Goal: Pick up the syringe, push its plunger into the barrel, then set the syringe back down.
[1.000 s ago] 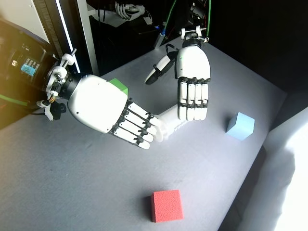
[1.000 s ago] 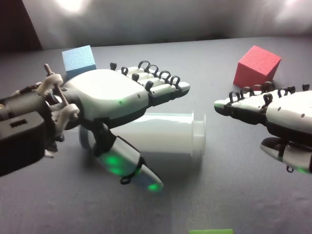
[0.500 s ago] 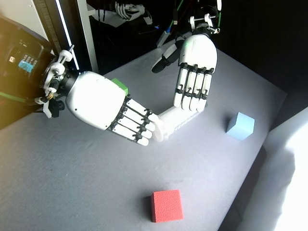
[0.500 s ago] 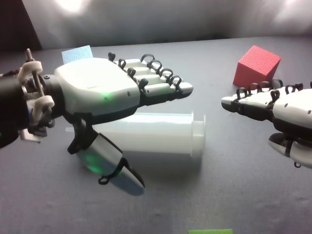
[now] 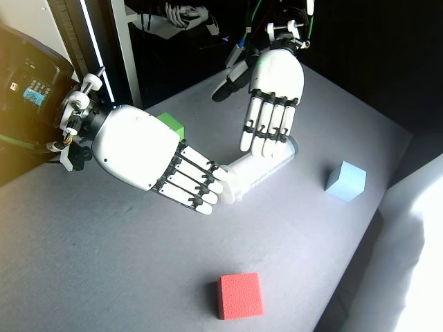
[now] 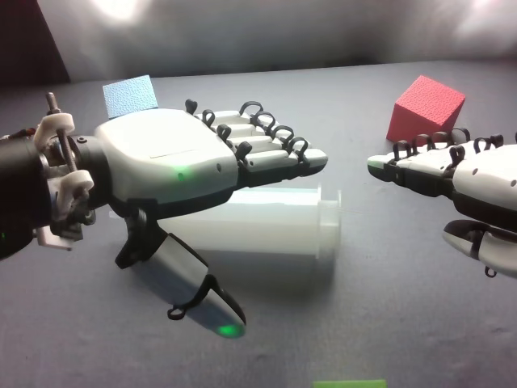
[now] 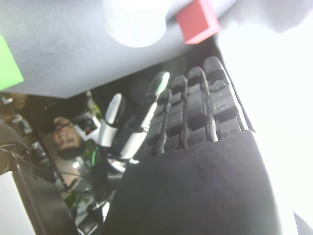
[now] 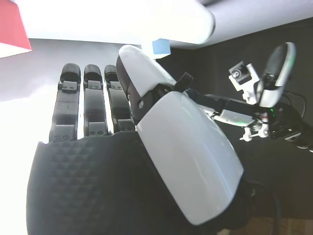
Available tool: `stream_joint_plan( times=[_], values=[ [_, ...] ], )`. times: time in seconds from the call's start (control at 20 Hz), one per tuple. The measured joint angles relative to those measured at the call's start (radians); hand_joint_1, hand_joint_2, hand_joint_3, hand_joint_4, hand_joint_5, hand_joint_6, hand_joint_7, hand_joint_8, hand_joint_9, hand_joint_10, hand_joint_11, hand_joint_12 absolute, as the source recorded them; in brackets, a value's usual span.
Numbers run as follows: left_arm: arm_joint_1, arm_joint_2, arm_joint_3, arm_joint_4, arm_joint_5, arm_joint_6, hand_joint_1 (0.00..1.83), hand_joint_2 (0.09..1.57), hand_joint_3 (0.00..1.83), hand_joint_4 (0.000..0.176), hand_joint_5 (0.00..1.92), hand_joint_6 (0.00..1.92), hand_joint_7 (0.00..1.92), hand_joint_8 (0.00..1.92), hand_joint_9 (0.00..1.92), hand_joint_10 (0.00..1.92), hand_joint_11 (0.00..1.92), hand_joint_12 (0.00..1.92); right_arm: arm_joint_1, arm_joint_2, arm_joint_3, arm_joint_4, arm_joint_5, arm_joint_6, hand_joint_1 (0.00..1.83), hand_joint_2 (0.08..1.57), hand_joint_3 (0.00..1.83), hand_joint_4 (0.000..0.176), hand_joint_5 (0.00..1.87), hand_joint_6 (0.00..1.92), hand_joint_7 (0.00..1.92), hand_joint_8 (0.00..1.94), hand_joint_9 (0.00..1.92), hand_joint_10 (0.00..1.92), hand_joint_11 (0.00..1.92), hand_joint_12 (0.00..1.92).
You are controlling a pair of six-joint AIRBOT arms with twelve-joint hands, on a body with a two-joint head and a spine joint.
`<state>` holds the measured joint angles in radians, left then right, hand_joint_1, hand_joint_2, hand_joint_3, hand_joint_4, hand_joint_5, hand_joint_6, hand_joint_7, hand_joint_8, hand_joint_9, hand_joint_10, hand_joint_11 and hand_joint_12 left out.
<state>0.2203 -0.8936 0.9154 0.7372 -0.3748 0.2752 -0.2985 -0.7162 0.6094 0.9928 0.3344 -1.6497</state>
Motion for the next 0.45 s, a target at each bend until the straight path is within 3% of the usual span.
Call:
stream_joint_plan(
  times=[0.2, 0.3, 0.45],
  values=[
    [-0.011, 0.0, 0.005, -0.028, 0.003, 0.019, 0.55, 0.77, 0.01, 0.0, 0.03, 0.0, 0.1, 0.0, 0.08, 0.01, 0.0, 0.29, 0.0, 0.0, 0.0, 0.0, 0.0, 0.0, 1.15, 1.53, 0.0, 0.0, 0.04, 0.0, 0.0, 0.0, 0.0, 0.0, 0.0, 0.01],
    [-0.017, 0.0, 0.005, -0.034, 0.0, 0.023, 0.56, 0.79, 0.01, 0.0, 0.0, 0.0, 0.04, 0.0, 0.03, 0.0, 0.0, 0.16, 0.0, 0.0, 0.0, 0.0, 0.001, 0.0, 1.12, 1.51, 0.0, 0.0, 0.04, 0.0, 0.0, 0.0, 0.0, 0.0, 0.0, 0.01],
    [-0.017, 0.0, 0.0, -0.035, 0.007, 0.023, 0.55, 0.79, 0.0, 0.0, 0.06, 0.0, 0.12, 0.01, 0.12, 0.01, 0.0, 0.39, 0.0, 0.0, 0.0, 0.0, 0.001, 0.0, 1.05, 1.46, 0.0, 0.0, 0.07, 0.01, 0.02, 0.0, 0.02, 0.0, 0.03, 0.01]
  ],
)
